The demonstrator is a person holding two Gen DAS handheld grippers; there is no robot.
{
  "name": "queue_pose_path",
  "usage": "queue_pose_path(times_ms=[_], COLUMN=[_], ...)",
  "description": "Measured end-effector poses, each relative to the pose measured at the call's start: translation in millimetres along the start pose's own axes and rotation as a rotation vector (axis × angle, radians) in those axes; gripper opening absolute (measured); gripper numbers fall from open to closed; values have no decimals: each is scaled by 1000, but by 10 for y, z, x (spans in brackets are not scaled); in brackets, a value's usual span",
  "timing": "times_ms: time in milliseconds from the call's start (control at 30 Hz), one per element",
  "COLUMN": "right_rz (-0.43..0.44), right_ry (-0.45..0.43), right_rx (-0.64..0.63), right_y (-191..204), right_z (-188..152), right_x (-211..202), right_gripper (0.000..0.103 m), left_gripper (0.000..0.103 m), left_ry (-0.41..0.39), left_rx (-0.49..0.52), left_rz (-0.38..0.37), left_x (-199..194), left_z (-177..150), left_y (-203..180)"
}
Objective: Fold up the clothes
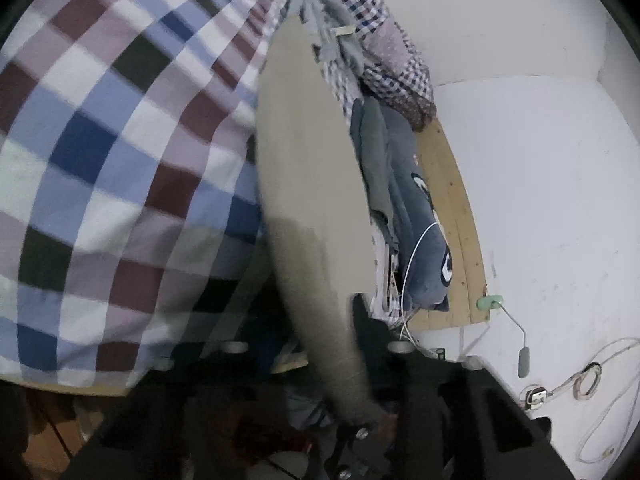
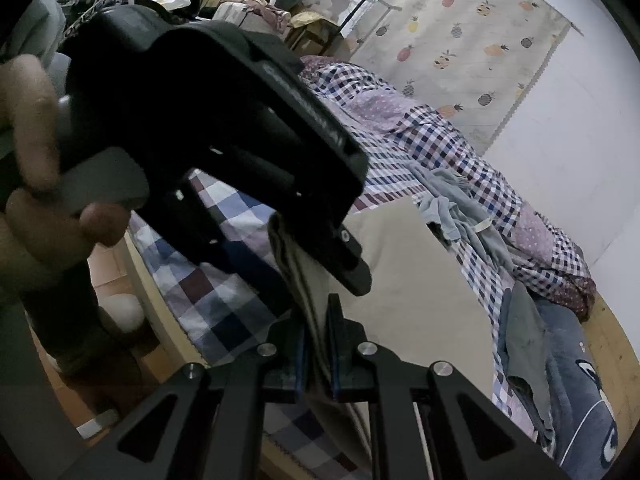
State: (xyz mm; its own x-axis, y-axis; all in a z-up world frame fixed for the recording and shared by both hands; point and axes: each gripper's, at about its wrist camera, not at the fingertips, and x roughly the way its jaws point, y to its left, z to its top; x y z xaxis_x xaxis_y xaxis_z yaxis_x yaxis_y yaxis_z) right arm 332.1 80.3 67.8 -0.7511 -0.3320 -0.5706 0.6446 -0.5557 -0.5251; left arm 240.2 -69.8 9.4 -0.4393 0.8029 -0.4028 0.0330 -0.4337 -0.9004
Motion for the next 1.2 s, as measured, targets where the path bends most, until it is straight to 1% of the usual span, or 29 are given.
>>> queue_pose_path(times_ms=[67,200,367,433,567,600,633,800,900,967,1000,1033,1067,1133,1200], right_rz=[2,1,6,7,16,18,22,41,56,74,85,98,105,108,115], right_ry=[-3,-12,-25,-28,-32,-33,-34,-39,-42,-49,-56,-65,-72,-77,-77], right_rx=[2,13,31,36,52,57,62,83,97,105,104,100,94,78,80], right_y=[3,-10,-68,-47,-73,-81,-85,-97,-125,-129,-121,-106,-84,-17,7], right_z=[-5,-10,-4,-3,-1,1,3,13,17,32,44,57,71,102,125], right_x=[-14,-40,-41,-66,-77,-81,-85,-119,-120,-136,-152,-169,-183,-200,-198], right_gripper=[8,8,8,8,8,8,8,8,8,7,4,3,3,3,3], left_gripper=[20,20,20,23,24,25,29,30,31,32,35,41,44,60,63], left_ry=[-13,-20,7,27,52,54,56,71,119,149,158,158,150,130,123], left_rx=[16,16,25,26,33,36,38,47,60,80,90,100,107,105,107], left_rz=[13,36,82,107,141,149,155,171,165,144,133,128,129,109,98], left_x=[-24,-12,136,218,367,401,427,561,733,835,872,896,909,930,955], left_z=[37,148,412,567,874,958,1037,1469,1720,1867,1924,1974,2034,2184,2304], left_y=[-42,-59,-79,-64,-57,-59,-58,-18,4,-21,-40,-61,-81,-97,-99])
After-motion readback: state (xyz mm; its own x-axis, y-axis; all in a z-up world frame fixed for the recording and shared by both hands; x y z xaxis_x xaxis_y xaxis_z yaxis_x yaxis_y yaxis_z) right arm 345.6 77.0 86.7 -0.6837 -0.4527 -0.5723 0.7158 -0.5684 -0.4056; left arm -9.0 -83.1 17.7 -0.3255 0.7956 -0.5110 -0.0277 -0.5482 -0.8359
